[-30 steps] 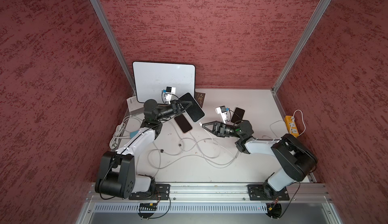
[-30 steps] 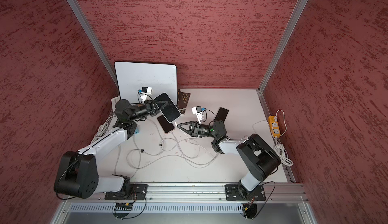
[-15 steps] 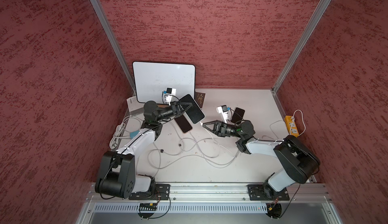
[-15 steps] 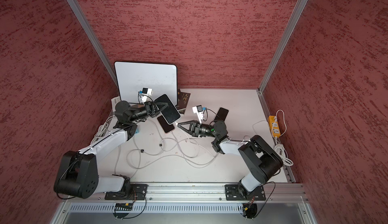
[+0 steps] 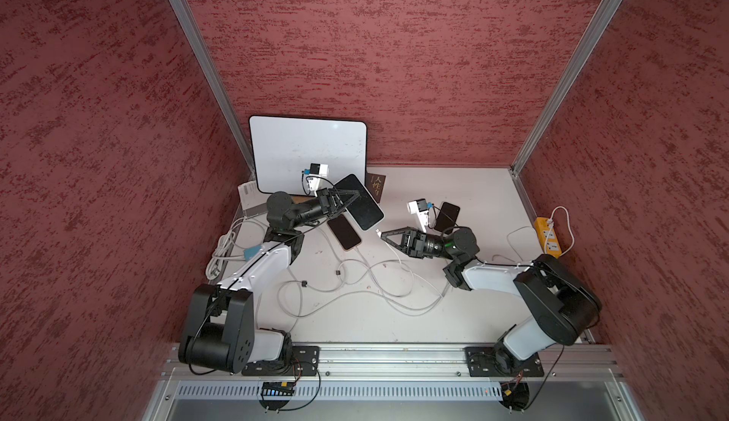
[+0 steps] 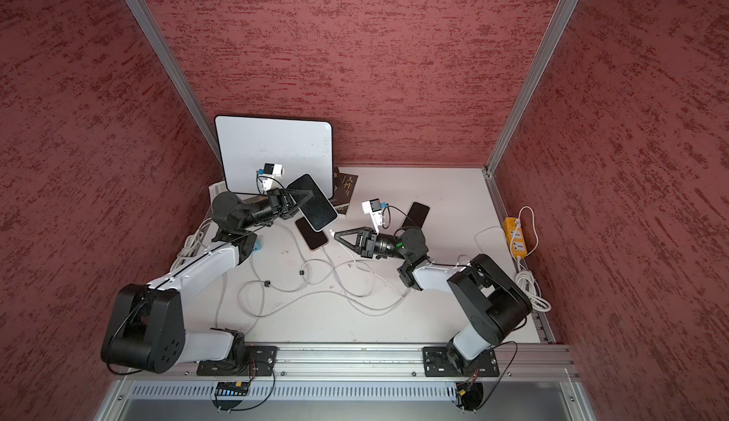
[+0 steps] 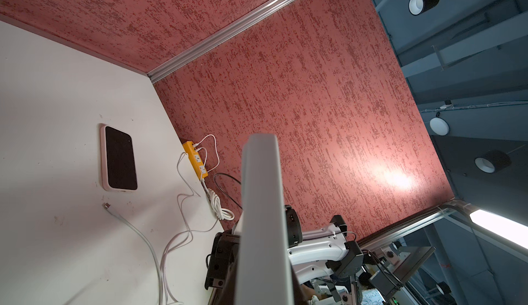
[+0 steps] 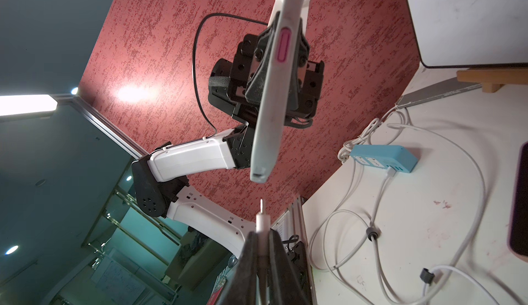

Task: Plug the charging cable into the phone
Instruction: Insert the charging cable into the phone.

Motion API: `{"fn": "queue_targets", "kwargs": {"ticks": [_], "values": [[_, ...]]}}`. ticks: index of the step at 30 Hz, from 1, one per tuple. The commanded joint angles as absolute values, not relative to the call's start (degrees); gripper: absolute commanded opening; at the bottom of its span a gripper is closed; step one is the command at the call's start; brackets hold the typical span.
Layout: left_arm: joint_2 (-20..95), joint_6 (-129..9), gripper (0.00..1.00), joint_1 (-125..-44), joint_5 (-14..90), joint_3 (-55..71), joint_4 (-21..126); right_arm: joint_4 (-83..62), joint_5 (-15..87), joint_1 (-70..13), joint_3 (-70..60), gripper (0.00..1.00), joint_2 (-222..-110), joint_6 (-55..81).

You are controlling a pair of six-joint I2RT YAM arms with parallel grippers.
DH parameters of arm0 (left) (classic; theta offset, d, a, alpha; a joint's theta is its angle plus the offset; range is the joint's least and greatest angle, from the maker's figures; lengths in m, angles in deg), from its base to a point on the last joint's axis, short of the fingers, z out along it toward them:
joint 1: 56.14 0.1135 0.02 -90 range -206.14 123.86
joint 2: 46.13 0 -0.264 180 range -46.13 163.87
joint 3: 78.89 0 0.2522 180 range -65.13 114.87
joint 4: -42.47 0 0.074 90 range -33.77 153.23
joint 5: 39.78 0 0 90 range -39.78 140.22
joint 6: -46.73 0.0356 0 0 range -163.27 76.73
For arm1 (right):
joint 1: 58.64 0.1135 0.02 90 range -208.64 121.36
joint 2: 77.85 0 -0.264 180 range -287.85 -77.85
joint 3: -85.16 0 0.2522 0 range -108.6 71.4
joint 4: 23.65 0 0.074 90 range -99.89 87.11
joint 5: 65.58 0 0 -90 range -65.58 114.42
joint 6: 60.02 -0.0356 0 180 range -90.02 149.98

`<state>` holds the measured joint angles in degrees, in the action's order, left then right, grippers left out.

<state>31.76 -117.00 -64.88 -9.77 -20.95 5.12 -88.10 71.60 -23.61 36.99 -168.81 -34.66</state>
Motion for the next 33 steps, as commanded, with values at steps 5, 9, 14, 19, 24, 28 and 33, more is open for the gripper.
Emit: {"fn": "queue_targets", "kwargs": {"ticks": [5, 9, 14, 19, 24, 28, 33], "values": [[30.6, -117.1, 0.0, -64.8, -9.7, -22.0, 1.3, -90.3, 70.7, -23.7, 36.8, 0.0, -168.0, -34.5], [30.7, -117.3, 0.0, -65.2, -9.8, -22.3, 0.4, -90.4, 70.7, -23.7, 36.8, 0.0, -168.1, -34.5], [30.3, -116.6, 0.0, -65.9, -9.9, -22.7, 1.0, -90.3, 70.5, -23.7, 36.7, 0.0, -168.6, -34.6], [30.4, -115.8, 0.0, -66.5, -9.9, -22.8, 1.6, -90.3, 70.6, -23.7, 36.6, 0.0, -168.6, -34.6], [30.2, -115.8, 0.0, -66.9, -9.8, -22.9, 1.4, -90.3, 70.4, -23.7, 36.5, 0.0, -169.1, -34.8], [29.9, -115.5, 0.0, -67.2, -10.0, -23.0, 1.6, -90.3, 70.3, -23.7, 36.5, 0.0, -169.5, -34.9], [29.4, -114.9, 0.0, -67.2, -10.2, -23.8, 1.8, -90.3, 69.7, -23.9, 36.4, 0.0, -169.7, -35.4]]}}
